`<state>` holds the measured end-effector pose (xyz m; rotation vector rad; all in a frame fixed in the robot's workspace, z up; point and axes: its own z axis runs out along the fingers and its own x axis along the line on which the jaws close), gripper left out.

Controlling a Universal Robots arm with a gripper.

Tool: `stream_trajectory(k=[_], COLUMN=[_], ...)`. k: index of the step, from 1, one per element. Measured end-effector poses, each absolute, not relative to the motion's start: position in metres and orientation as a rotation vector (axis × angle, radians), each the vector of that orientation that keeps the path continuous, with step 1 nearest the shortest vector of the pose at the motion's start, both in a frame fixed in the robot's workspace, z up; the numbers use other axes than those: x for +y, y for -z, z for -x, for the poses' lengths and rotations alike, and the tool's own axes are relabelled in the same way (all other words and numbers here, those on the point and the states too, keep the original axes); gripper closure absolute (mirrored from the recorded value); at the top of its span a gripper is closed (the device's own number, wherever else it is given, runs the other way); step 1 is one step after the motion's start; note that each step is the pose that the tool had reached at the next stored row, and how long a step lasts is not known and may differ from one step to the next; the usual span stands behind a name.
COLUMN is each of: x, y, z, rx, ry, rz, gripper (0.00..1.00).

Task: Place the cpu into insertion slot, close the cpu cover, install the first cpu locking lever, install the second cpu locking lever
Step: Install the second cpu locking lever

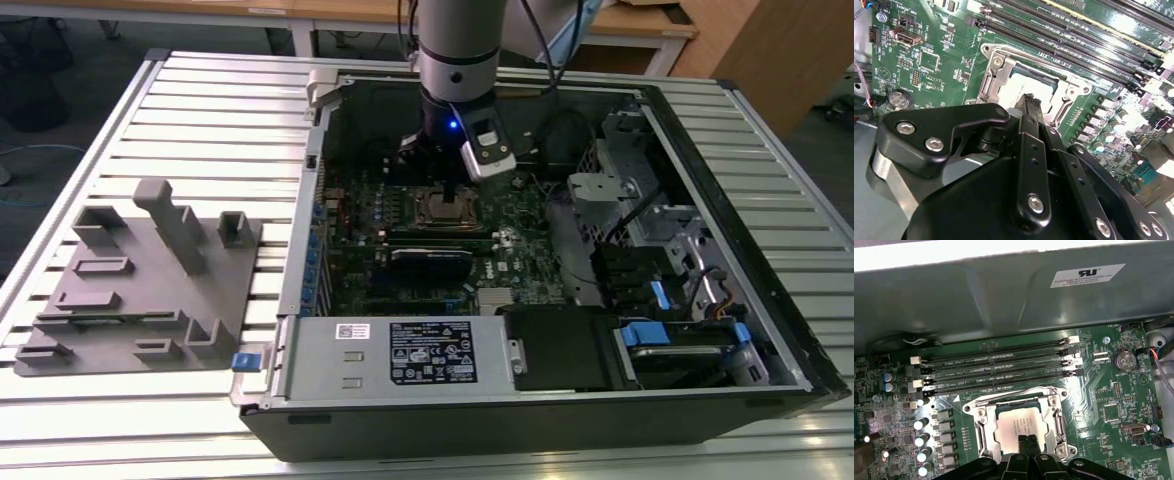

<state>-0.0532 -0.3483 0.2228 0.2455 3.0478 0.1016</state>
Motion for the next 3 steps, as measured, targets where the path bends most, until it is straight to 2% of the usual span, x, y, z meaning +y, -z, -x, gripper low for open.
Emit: stream_trajectory(k=[3], x=[-0.3479], y=[-0.2228], z=[0.0532], rx=[3.048], ry=[-0.102], rz=[-0.246], gripper=[0.9])
